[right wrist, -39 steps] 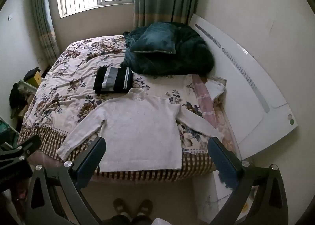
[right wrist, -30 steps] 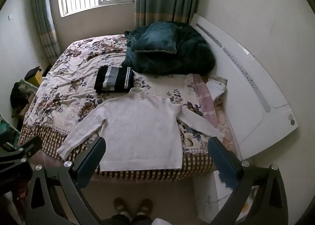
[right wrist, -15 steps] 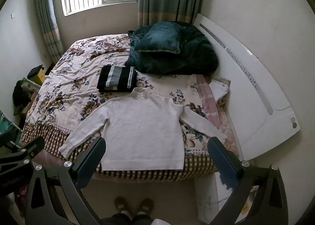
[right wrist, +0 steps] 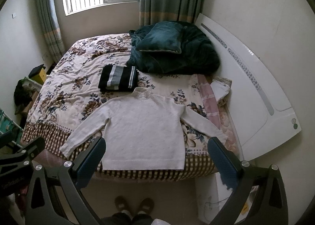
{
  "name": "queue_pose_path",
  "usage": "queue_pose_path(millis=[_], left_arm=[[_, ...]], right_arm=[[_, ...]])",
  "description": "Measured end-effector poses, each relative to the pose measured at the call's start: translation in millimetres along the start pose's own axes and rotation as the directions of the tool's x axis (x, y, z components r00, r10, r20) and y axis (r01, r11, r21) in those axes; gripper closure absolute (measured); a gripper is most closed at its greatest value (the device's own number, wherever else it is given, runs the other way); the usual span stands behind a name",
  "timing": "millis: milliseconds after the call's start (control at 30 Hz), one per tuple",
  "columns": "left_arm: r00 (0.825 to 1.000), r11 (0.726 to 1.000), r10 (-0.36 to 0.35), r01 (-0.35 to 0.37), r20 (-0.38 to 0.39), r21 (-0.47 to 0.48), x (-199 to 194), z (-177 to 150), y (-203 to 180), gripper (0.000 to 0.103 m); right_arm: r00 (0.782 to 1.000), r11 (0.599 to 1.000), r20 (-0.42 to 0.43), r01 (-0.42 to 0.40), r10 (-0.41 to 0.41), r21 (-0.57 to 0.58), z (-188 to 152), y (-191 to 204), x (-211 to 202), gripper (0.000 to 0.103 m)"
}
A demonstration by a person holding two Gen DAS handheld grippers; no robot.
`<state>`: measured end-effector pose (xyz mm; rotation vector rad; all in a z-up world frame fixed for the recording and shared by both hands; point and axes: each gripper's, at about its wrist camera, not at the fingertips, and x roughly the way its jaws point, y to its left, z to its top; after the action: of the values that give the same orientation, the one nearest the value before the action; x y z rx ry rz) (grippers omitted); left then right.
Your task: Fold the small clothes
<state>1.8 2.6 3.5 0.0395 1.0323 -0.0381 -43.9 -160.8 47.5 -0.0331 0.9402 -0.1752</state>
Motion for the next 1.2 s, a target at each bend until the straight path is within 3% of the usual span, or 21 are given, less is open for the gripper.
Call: queue_pose_path(millis=[1200], left_arm=[[1.000,1.000,-0.009,0.009,0.000,0.003,-9.7,14.9,-9.4,0.000]], right_arm=[[1.000,1.000,0.003,-0.001,0.001,-0.009,3.9,3.7,-3.2,0.000]])
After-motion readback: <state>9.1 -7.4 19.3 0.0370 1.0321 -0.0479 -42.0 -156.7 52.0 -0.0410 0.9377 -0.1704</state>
